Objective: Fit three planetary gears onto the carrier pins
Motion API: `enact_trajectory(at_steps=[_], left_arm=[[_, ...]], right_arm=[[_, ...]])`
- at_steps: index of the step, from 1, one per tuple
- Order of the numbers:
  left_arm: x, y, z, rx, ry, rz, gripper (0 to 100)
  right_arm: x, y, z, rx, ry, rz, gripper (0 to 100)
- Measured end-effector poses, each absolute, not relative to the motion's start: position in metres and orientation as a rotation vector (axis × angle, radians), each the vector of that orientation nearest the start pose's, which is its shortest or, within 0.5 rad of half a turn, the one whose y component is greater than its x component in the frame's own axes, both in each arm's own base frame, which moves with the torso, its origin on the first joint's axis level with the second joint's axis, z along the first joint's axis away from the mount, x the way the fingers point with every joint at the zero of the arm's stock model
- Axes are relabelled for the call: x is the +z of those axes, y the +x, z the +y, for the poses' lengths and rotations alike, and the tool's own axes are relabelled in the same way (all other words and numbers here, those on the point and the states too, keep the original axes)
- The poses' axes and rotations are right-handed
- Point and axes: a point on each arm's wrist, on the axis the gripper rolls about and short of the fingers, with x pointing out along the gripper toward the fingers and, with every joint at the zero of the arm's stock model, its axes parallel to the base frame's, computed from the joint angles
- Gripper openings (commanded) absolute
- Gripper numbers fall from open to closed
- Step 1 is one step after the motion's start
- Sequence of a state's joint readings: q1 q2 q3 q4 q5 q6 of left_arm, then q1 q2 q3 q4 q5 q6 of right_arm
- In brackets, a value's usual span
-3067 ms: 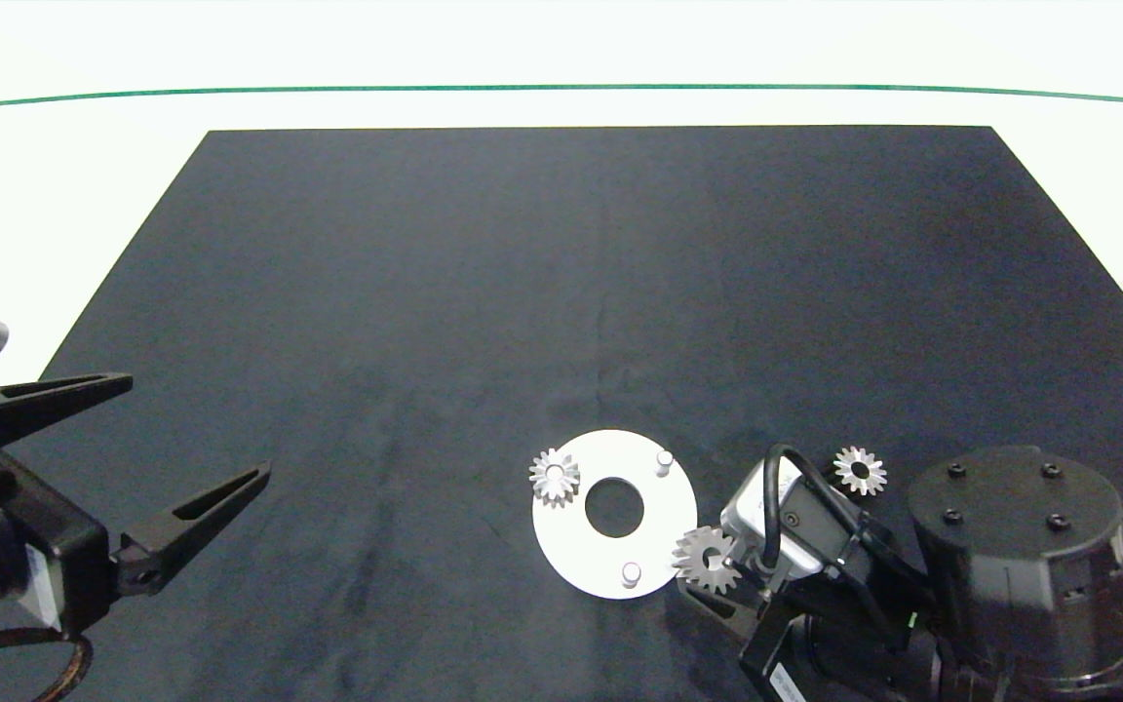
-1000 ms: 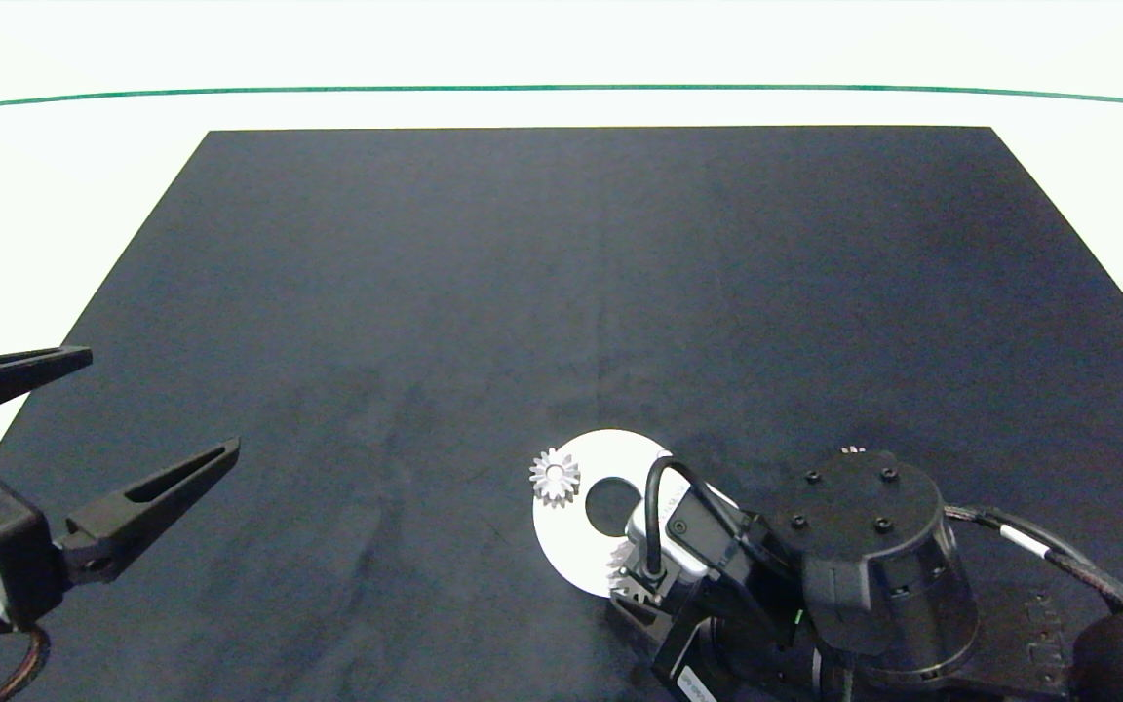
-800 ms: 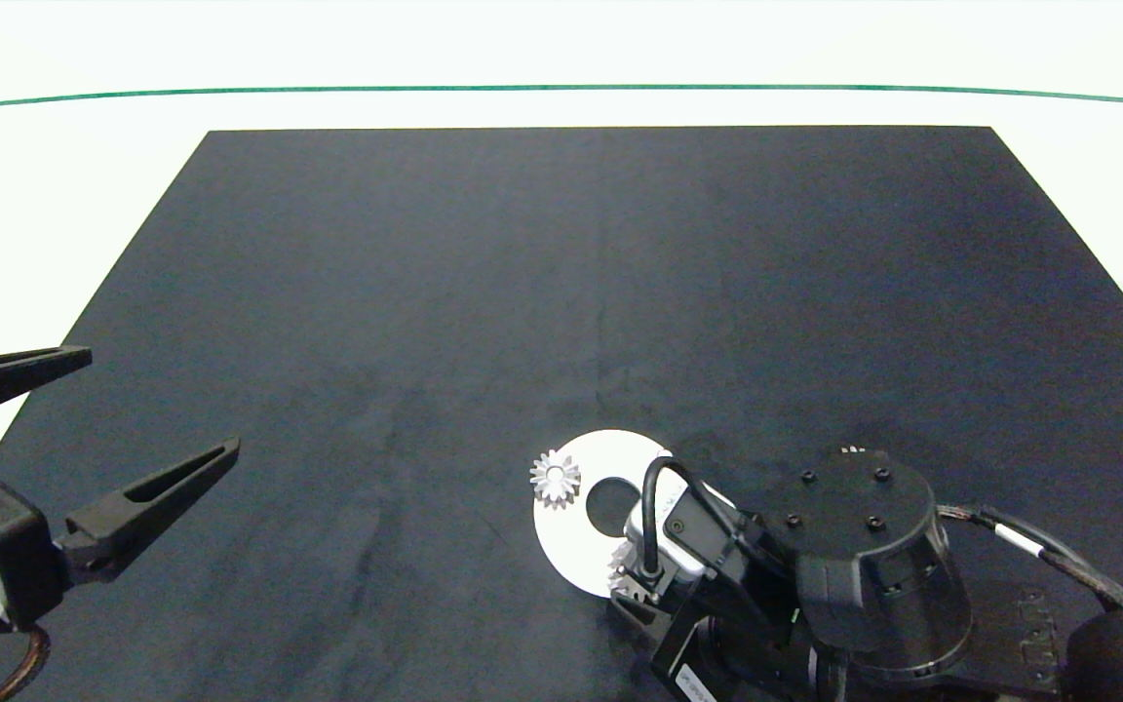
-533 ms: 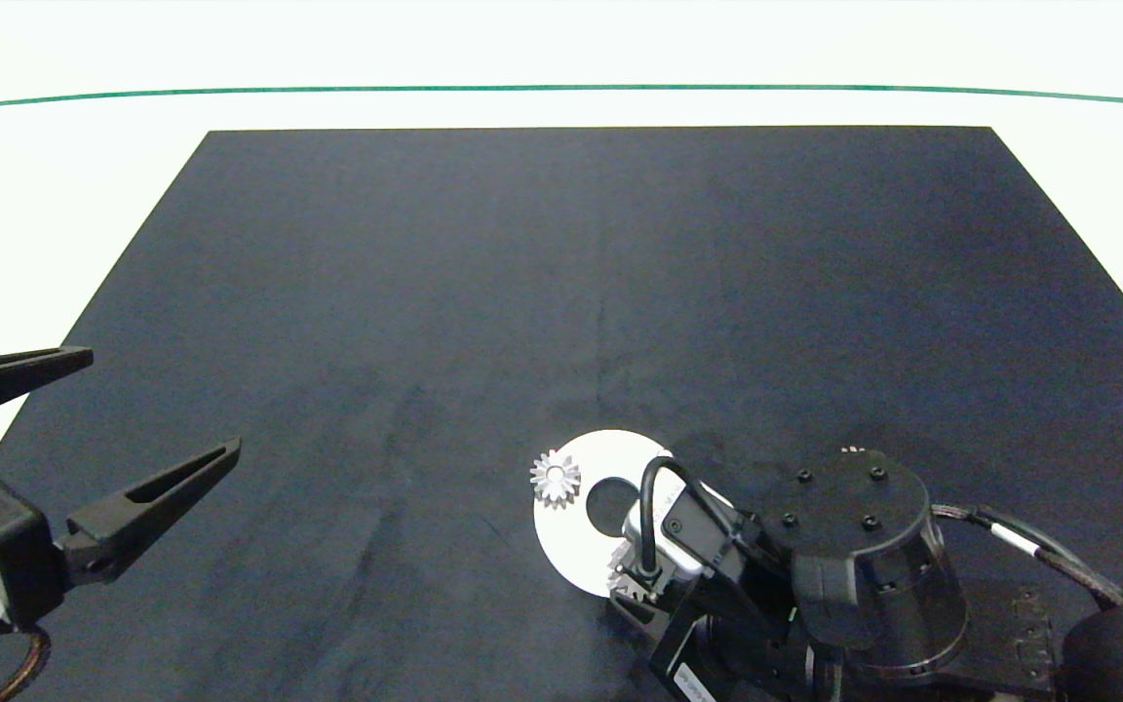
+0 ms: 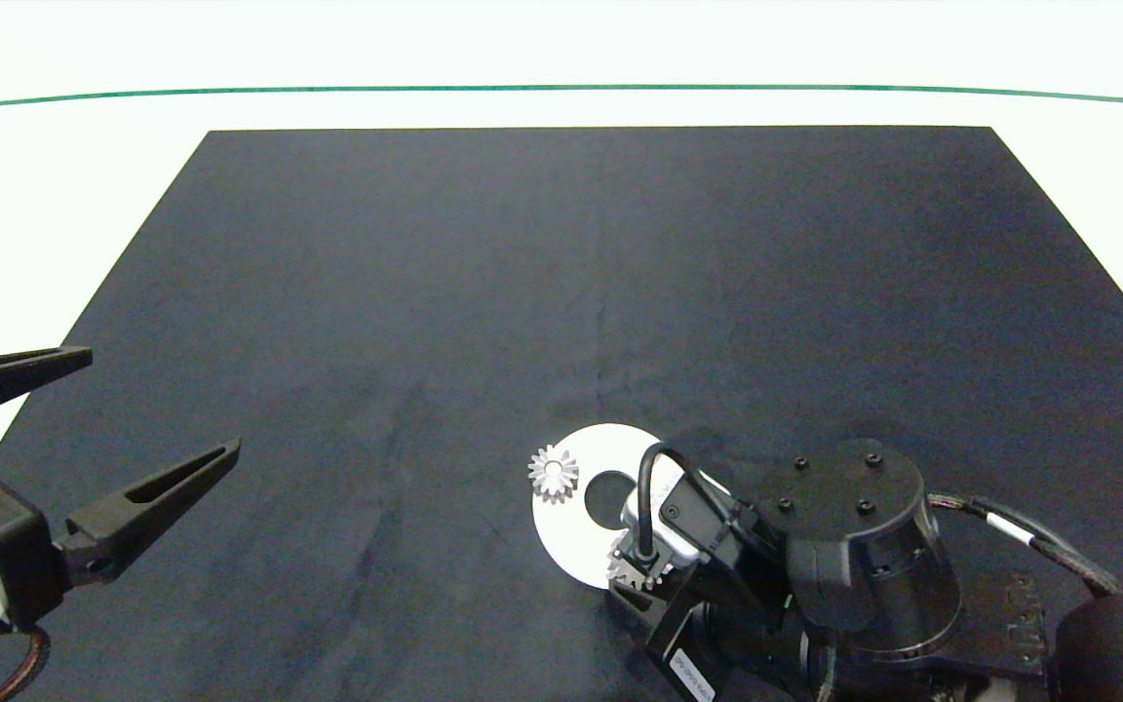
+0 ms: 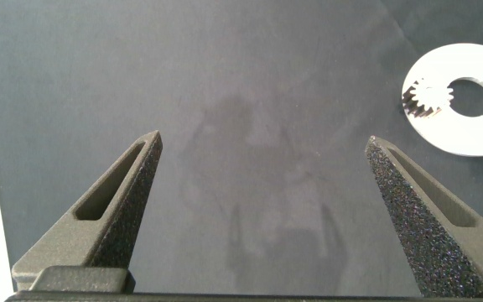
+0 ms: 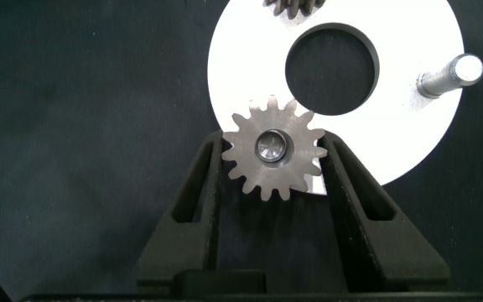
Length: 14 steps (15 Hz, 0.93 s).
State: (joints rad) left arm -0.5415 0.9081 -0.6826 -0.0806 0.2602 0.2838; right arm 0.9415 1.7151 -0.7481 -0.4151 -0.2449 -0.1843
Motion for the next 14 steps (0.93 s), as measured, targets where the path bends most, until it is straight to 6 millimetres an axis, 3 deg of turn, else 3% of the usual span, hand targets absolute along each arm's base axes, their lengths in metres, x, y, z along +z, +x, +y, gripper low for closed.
enact_trajectory(at_steps=[1,11,14], left_arm=[[0.256,0.091,-0.048,-0.298,0.338,0.093,100],[0.256,0.091,-0.048,-0.298,0.338,0.093,100],[0.258,0.091,-0.048,-0.297,0.336,0.088,100]], right_arm=[[0.143,0.176,0.232,0.716,-0.490,0.403,100],[0.143,0.176,0.230,0.712,-0.490,0.403,100],[0.154,0.176,0.218,0.677,-0.470,0.382,100]])
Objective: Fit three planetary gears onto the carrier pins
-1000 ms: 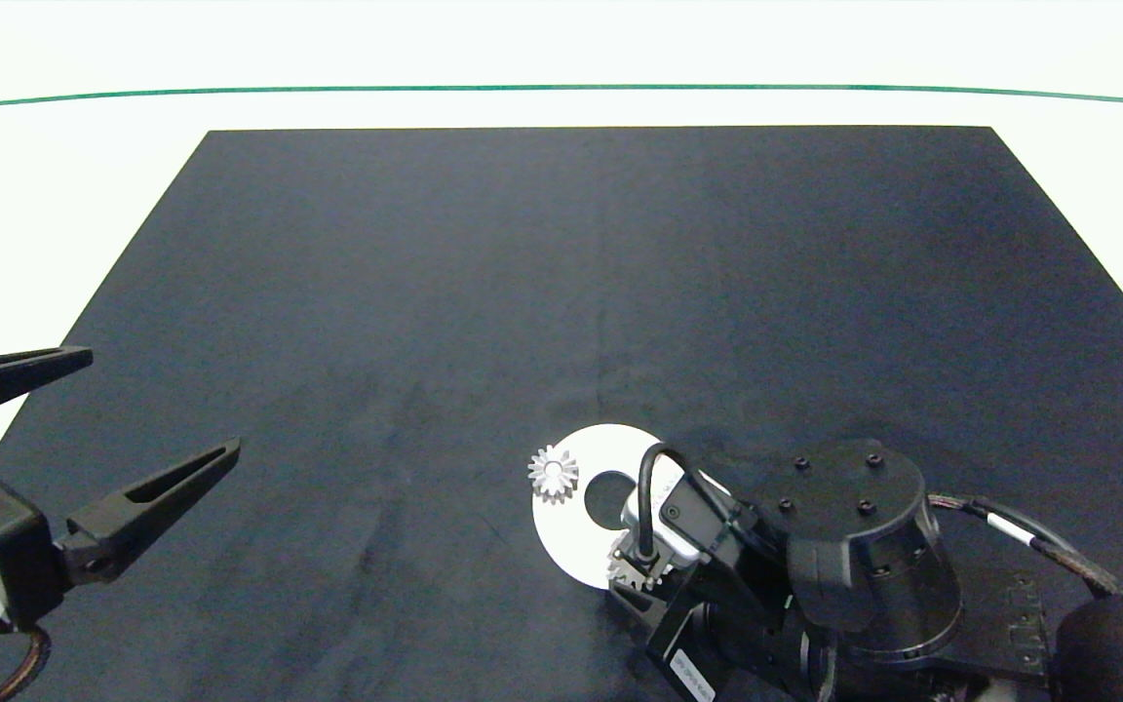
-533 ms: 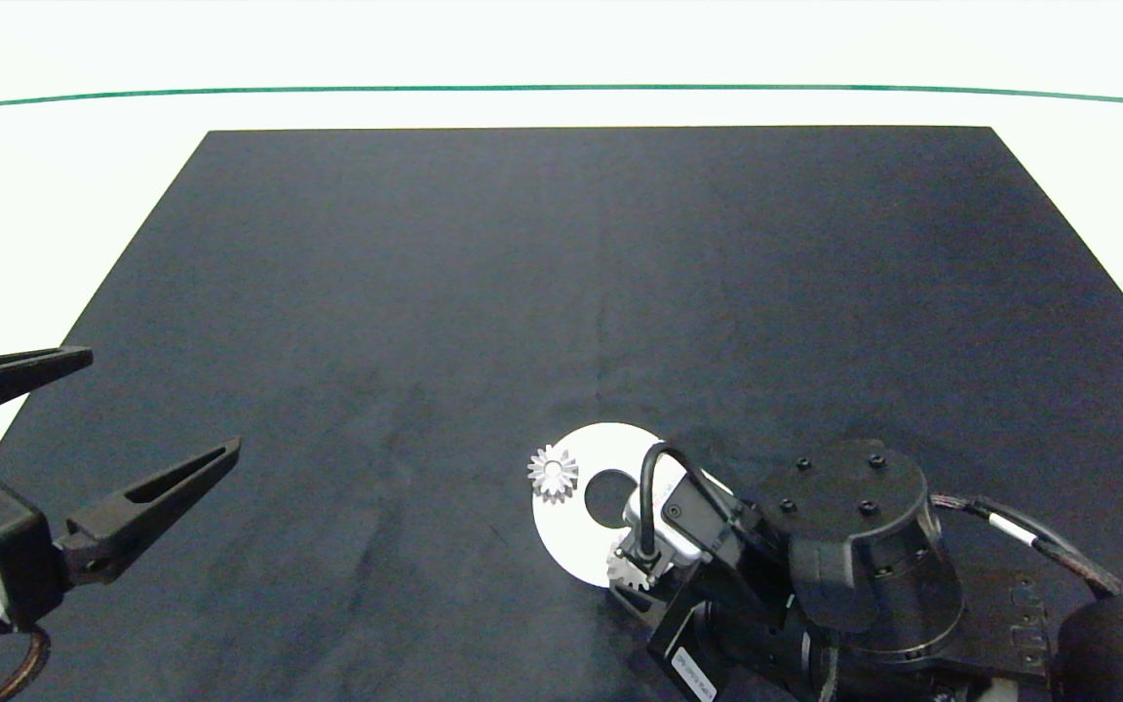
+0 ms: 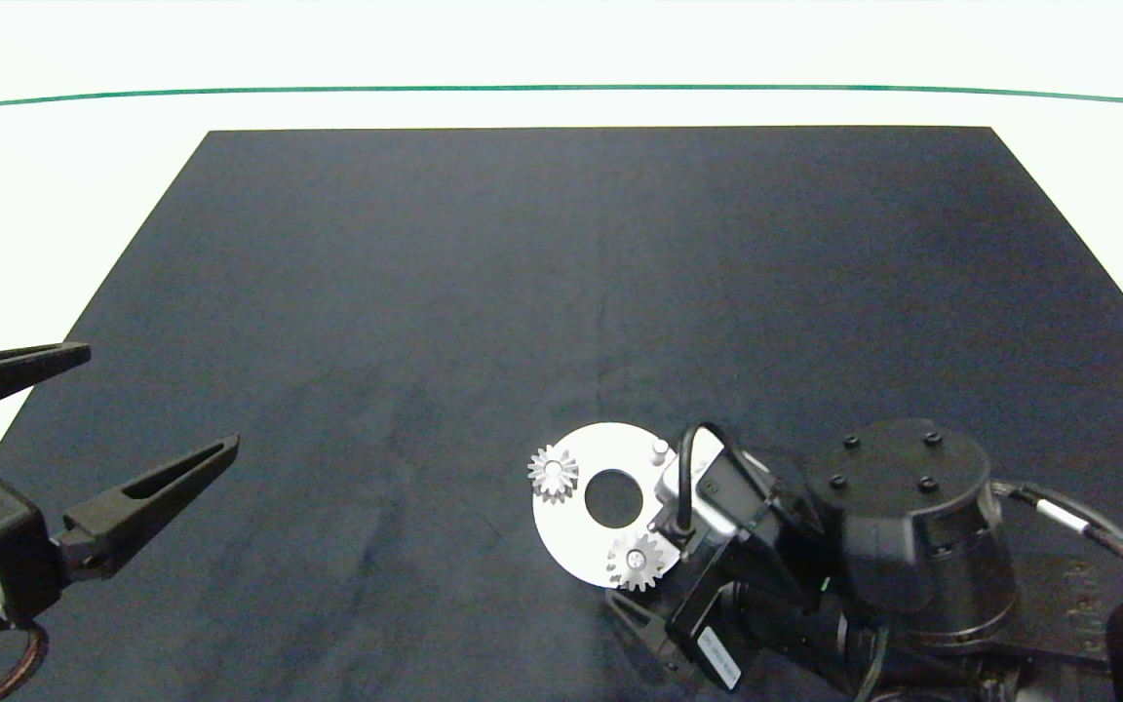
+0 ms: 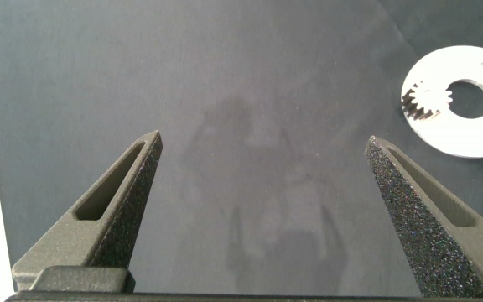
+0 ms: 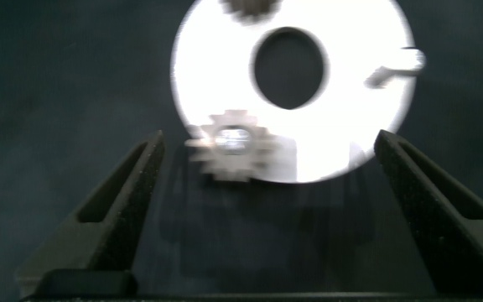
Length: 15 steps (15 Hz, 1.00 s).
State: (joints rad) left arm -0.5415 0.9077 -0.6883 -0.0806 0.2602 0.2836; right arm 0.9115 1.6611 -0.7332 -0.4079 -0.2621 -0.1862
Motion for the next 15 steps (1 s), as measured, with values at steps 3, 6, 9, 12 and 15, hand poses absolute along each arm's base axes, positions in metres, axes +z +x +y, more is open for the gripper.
enact_trajectory(at_steps=[3,6,9,12,15], left_arm=[[0.258,0.091,-0.048,-0.299,0.336,0.087,100],[0.258,0.090,-0.050,-0.320,0.336,0.084,100],[0.257,0.089,-0.051,-0.332,0.340,0.090,100],[0.257,0.088,-0.050,-0.334,0.338,0.086,100],[0.258,0.086,-0.052,-0.353,0.336,0.079,100]], right_arm=[[0.175,0.197,0.177,0.526,-0.446,0.380,100],[0.193,0.200,0.115,0.377,-0.436,0.445,100],[0.209,0.182,0.079,0.301,-0.409,0.446,100],[0.211,0.168,0.059,0.242,-0.386,0.446,100],[0.204,0.162,0.050,0.276,-0.356,0.463,100]])
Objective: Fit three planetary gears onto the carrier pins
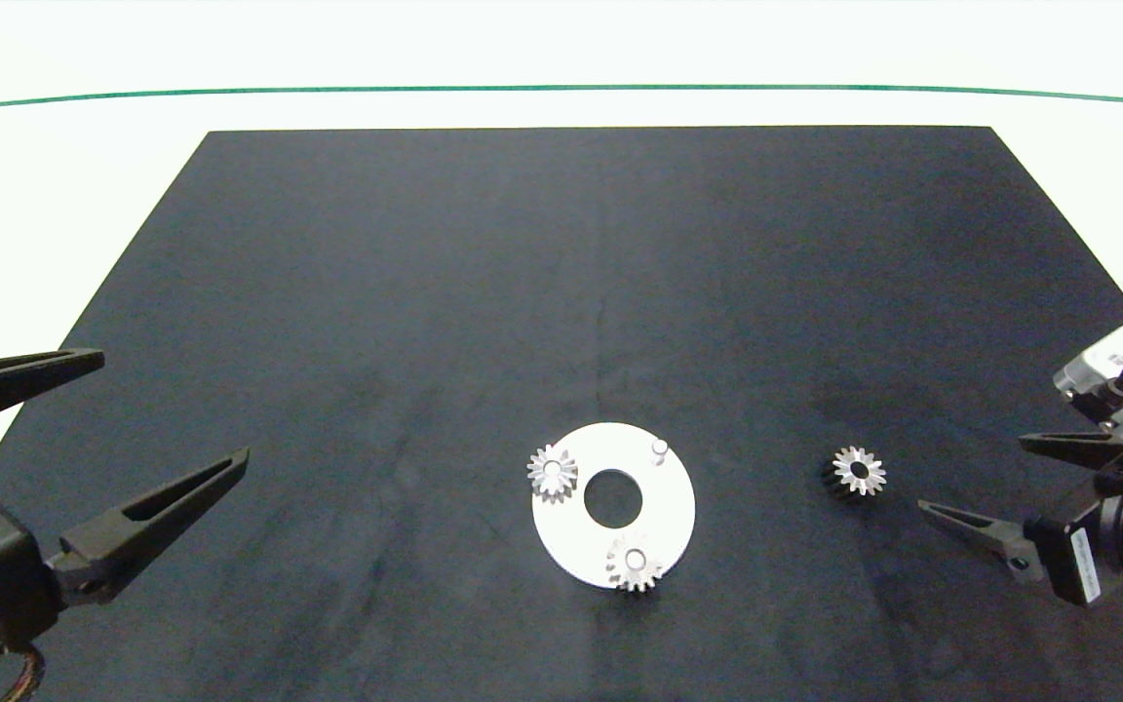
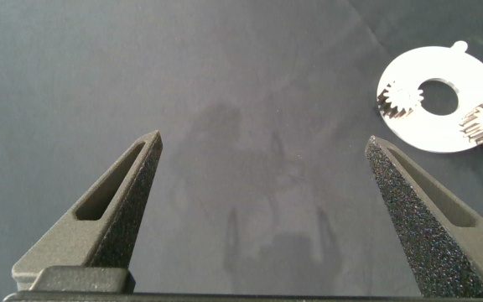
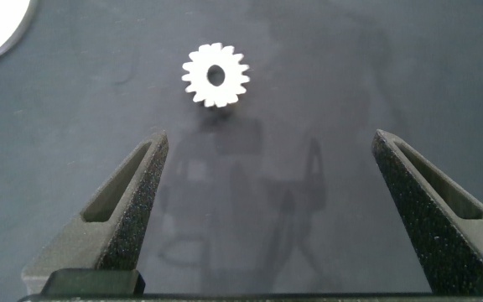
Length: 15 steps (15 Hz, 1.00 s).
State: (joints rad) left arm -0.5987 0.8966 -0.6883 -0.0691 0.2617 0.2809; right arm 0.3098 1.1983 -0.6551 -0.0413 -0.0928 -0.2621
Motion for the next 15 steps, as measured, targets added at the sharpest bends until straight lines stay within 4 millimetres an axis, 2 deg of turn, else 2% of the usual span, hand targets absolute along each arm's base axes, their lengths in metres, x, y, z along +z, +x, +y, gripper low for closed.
enact_trajectory(at_steps=[4,9,10,12,13,14,15], left_arm=[[0.258,0.085,-0.052,-0.358,0.337,0.079,100],[0.254,0.085,-0.052,-0.360,0.344,0.096,100],[0.244,0.086,-0.052,-0.364,0.359,0.128,100],[0.206,0.085,-0.051,-0.380,0.415,0.251,100],[0.193,0.083,-0.051,-0.385,0.432,0.292,100],[0.187,0.083,-0.050,-0.388,0.441,0.310,100],[0.191,0.083,-0.050,-0.386,0.436,0.299,100]], right_arm=[[0.197,0.171,0.055,0.344,-0.347,0.496,100],[0.188,0.192,0.067,0.372,-0.361,0.510,100],[0.186,0.196,0.069,0.371,-0.361,0.511,100],[0.181,0.203,0.070,0.368,-0.361,0.522,100],[0.179,0.205,0.071,0.369,-0.361,0.530,100],[0.177,0.207,0.072,0.370,-0.361,0.538,100],[0.175,0.210,0.072,0.367,-0.356,0.546,100]])
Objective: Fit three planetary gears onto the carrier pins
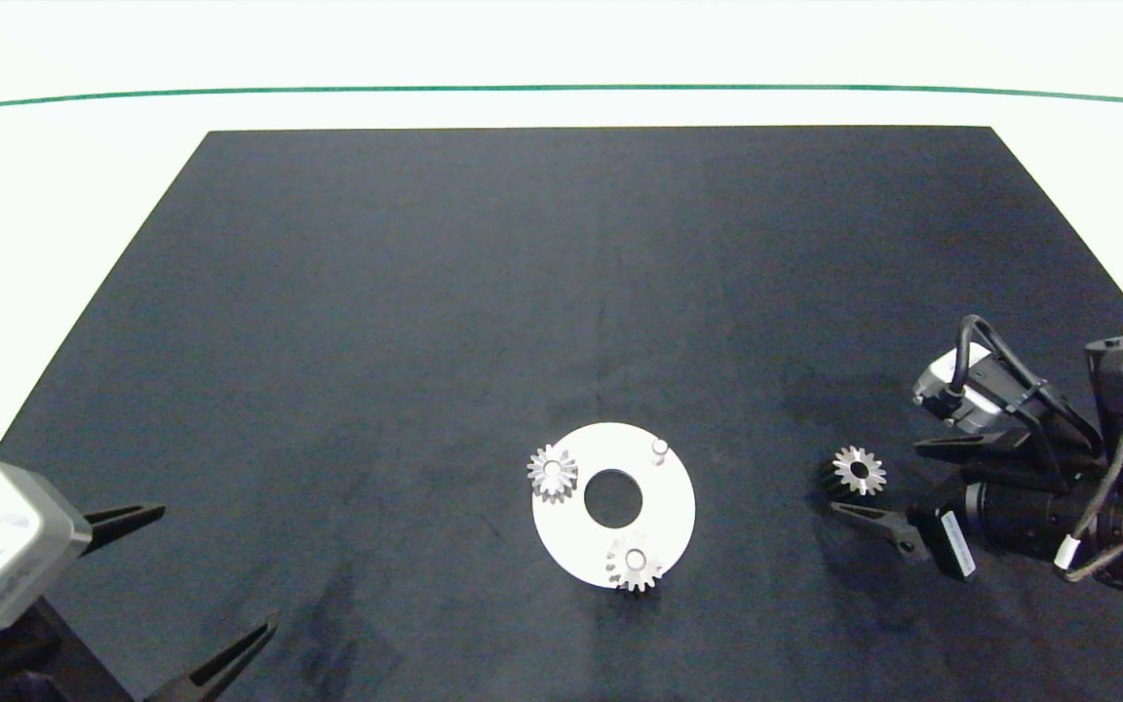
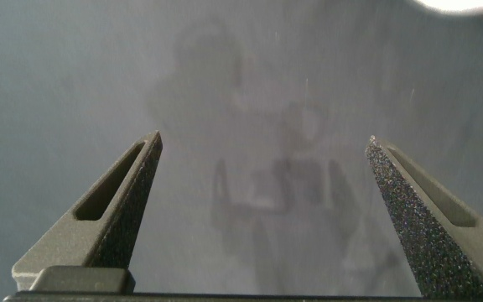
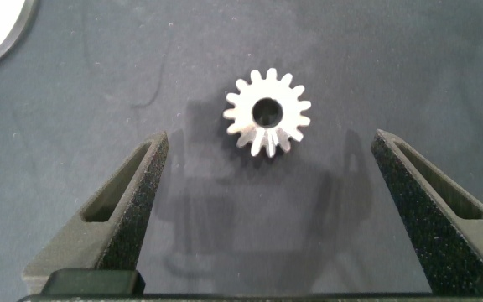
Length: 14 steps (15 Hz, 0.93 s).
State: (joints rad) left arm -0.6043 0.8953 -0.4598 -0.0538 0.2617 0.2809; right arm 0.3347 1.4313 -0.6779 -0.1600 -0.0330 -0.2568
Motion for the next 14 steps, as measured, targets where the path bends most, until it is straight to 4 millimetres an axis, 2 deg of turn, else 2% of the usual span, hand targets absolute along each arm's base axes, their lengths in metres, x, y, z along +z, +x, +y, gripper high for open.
enact_trajectory(at_steps=[3,4,7,14], left_arm=[[0.241,0.086,-0.052,-0.366,0.364,0.139,100],[0.248,0.086,-0.052,-0.363,0.353,0.115,100],[0.256,0.085,-0.052,-0.359,0.342,0.091,100],[0.257,0.085,-0.051,-0.358,0.341,0.090,100]], right_arm=[[0.174,0.218,0.074,0.364,-0.345,0.557,100],[0.174,0.220,0.075,0.364,-0.344,0.558,100],[0.174,0.222,0.075,0.364,-0.341,0.559,100],[0.170,0.226,0.077,0.367,-0.343,0.576,100]])
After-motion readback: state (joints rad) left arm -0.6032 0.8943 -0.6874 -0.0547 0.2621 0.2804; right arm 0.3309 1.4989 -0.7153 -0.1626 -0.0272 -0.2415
